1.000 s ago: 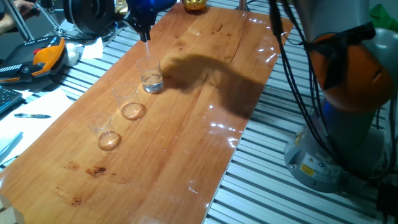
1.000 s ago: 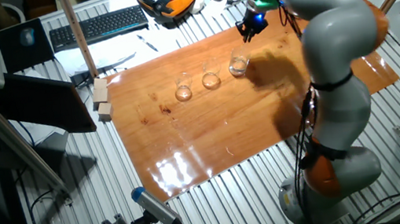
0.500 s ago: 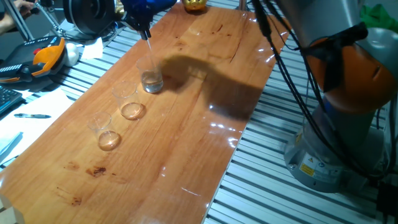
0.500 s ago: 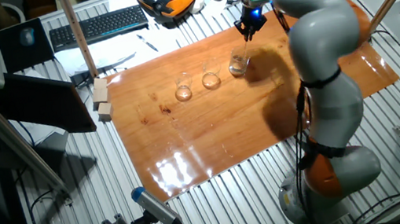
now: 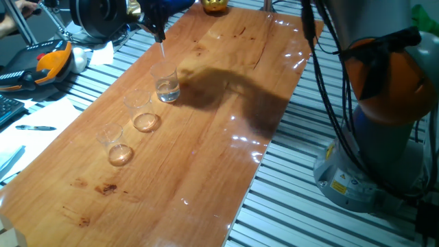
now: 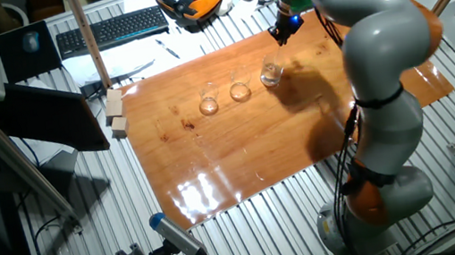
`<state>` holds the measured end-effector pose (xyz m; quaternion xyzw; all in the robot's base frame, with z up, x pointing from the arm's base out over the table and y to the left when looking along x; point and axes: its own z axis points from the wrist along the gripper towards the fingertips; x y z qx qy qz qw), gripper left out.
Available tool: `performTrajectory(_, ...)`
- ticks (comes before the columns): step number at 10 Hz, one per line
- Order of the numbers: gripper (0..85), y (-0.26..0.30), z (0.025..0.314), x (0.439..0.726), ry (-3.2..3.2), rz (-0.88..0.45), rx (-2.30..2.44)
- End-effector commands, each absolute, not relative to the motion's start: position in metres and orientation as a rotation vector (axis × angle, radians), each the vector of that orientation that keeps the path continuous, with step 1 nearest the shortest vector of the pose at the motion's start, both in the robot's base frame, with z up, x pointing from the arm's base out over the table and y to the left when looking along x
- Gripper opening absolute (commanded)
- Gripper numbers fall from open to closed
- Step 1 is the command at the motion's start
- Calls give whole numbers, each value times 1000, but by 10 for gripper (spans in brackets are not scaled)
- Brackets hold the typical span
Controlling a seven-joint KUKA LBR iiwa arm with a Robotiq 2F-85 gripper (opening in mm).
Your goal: Stir the beaker with a glass rod
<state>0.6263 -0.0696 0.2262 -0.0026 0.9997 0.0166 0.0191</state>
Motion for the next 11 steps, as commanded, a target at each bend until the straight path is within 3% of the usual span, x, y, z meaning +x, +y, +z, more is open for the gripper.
performTrajectory(1, 0, -67, 222, 626, 2988, 182, 108)
performTrajectory(3, 0, -65, 216, 626, 3086, 334, 264)
performTrajectory(7, 0, -65, 218, 625, 3255, 302, 199)
performTrajectory(11, 0, -69, 226, 626, 3231, 126, -57)
